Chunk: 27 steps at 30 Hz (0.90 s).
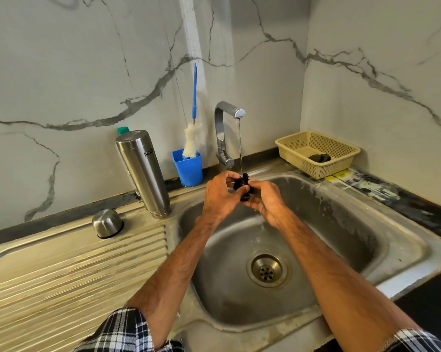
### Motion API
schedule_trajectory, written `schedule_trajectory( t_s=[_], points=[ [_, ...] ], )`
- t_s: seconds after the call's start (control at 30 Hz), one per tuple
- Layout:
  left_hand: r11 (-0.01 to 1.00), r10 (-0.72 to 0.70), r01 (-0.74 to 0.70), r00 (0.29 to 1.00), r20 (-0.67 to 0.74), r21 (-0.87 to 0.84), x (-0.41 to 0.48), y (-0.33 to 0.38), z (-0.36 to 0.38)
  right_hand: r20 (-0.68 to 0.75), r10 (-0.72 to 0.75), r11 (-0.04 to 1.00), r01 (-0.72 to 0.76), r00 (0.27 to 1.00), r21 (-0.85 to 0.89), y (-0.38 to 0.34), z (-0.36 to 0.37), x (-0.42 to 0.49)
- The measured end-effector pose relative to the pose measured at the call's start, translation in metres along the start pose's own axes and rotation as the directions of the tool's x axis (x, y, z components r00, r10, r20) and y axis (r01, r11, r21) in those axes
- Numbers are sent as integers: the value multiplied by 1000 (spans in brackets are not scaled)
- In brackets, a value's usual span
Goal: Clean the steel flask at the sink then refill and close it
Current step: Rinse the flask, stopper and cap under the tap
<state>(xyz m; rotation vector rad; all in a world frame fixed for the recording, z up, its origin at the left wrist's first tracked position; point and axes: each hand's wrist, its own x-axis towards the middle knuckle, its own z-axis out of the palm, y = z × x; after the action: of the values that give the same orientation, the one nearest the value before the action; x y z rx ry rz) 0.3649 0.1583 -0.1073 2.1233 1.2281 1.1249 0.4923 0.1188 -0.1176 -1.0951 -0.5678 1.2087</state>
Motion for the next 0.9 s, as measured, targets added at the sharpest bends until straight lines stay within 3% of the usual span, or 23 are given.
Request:
schedule_trajectory(
  t_s=[0.53,0.9],
  points=[
    [999,4,-3,1000,27,-39,3,1,9,-115,-137,991,135,984,-27,-1,-2,0],
    [998,61,-62,997,39,25,-1,-3,2,-76,-168,980,158,983,-122,0,1,-4]
  ],
)
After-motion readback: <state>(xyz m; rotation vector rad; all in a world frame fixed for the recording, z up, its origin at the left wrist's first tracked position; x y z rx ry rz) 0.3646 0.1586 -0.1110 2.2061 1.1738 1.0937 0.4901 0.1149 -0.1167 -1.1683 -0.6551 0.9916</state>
